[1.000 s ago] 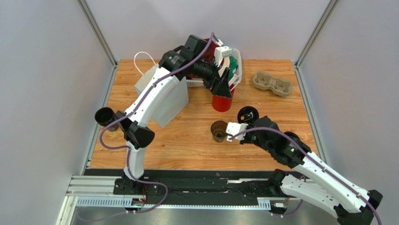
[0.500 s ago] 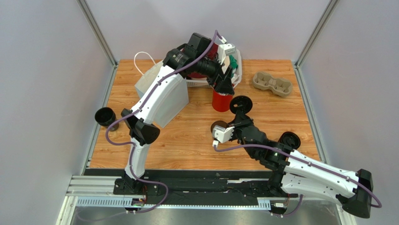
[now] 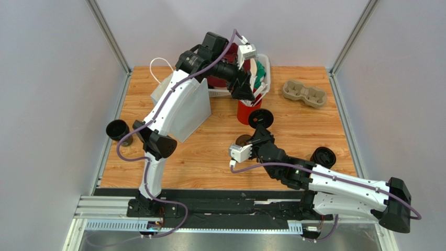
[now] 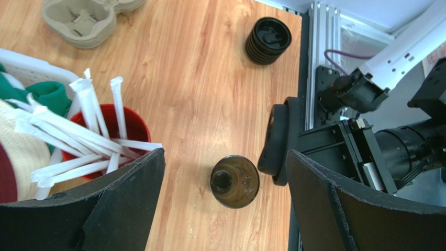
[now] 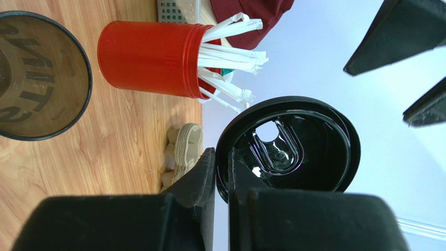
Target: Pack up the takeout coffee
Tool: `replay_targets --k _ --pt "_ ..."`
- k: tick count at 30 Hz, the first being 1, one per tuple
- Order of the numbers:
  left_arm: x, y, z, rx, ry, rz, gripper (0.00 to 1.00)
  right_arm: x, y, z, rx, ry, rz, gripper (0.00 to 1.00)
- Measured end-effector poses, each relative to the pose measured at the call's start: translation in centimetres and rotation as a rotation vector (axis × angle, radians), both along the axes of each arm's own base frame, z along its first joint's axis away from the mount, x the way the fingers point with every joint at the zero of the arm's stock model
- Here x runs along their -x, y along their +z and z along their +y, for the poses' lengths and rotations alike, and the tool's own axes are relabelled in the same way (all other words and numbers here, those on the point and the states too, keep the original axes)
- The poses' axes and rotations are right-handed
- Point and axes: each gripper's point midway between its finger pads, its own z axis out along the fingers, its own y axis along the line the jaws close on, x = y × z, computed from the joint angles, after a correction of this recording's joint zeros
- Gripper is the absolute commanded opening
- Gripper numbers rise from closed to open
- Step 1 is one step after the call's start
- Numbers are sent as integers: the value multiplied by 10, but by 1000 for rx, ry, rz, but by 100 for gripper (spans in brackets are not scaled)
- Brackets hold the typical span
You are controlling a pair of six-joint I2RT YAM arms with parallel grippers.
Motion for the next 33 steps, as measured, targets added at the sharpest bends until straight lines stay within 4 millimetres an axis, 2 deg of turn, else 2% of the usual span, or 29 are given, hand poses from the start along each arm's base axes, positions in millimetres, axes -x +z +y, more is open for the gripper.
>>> replay_targets --k 10,22,25,30,33 --pt "35 -17 -10 -51 -156 -47 93 -1 4 8 -8 3 4 0" --pt "45 -43 -15 -98 -203 7 83 1 3 18 10 19 8 0" --pt "48 -47 -20 -104 -216 13 79 3 3 20 11 24 8 0" --pt "51 -50 -22 -109 -225 19 62 3 4 20 11 26 7 0" --pt "52 -50 -22 -108 -228 23 56 3 4 20 11 26 7 0"
